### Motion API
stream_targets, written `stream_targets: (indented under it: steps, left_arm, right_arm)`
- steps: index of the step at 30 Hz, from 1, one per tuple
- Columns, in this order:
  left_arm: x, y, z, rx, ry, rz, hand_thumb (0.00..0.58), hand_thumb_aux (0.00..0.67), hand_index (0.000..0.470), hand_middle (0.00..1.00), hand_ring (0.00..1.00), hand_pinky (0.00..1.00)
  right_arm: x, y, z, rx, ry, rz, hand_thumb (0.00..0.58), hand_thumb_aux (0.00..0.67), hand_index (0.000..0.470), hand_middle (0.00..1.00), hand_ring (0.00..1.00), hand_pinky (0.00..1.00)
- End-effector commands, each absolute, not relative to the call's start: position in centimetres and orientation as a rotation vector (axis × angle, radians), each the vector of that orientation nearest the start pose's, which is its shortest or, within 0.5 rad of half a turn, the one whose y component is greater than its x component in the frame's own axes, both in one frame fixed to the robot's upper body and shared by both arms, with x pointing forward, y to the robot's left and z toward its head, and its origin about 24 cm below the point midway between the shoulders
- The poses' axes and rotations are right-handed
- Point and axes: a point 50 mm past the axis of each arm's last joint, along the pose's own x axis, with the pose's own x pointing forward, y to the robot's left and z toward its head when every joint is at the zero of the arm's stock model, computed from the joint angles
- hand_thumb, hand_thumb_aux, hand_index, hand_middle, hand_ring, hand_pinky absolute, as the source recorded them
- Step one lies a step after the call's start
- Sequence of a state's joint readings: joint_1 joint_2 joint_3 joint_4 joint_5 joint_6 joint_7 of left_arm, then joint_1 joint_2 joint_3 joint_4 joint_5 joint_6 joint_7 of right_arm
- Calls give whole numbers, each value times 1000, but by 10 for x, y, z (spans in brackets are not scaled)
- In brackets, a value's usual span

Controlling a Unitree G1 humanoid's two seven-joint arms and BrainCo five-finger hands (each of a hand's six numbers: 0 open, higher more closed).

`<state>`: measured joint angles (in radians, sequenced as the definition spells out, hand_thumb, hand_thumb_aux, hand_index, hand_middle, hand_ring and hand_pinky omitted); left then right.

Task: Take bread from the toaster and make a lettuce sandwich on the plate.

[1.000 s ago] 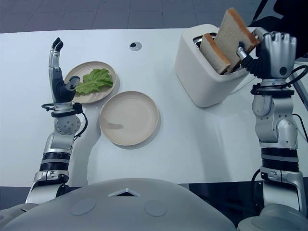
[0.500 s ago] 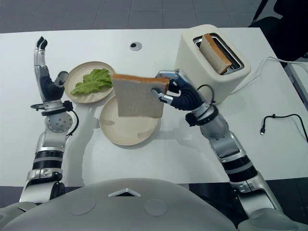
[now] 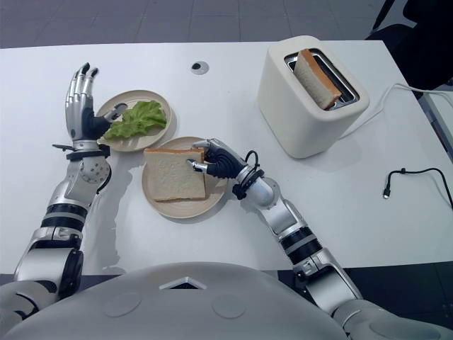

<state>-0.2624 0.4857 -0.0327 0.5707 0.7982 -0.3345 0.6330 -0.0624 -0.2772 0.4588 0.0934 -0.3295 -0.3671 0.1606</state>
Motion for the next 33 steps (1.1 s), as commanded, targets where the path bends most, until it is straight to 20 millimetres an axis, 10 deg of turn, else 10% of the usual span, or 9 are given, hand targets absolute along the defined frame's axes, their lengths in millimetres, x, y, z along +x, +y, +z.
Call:
stream_targets:
  steps: [1, 14, 16, 18, 28, 33]
  left_arm:
    - [294, 262, 49, 1425, -250, 233, 0, 0, 0, 0, 0, 0]
    - [288, 266, 23, 1505, -24, -76, 0, 0, 0, 0, 0, 0]
    - [287, 263, 21, 1479, -12, -114, 413, 310, 217, 0, 0, 0]
    - [288, 265, 19, 1479, 5, -123, 574, 602, 422, 0, 0, 0]
    - [291, 267, 45, 1327, -139, 70, 580, 670, 470, 0, 0, 0]
    - [276, 224, 76, 933, -376, 9, 580, 670, 470, 0, 0, 0]
  right_arm:
    - [235, -103, 46, -769, -314, 649, 0, 0, 0, 0, 0, 0]
    - [252, -123, 52, -1000, -361, 504, 0, 0, 0, 0, 0, 0]
    - [252, -122, 57, -990, -385, 491, 0, 0, 0, 0, 0, 0]
    - [252, -121, 59, -982, -396, 492, 0, 0, 0, 0, 0, 0]
    - [247, -116, 56, -948, -398, 495, 0, 0, 0, 0, 0, 0]
    - [246, -116, 61, -909, -429, 469, 0, 0, 0, 0, 0, 0]
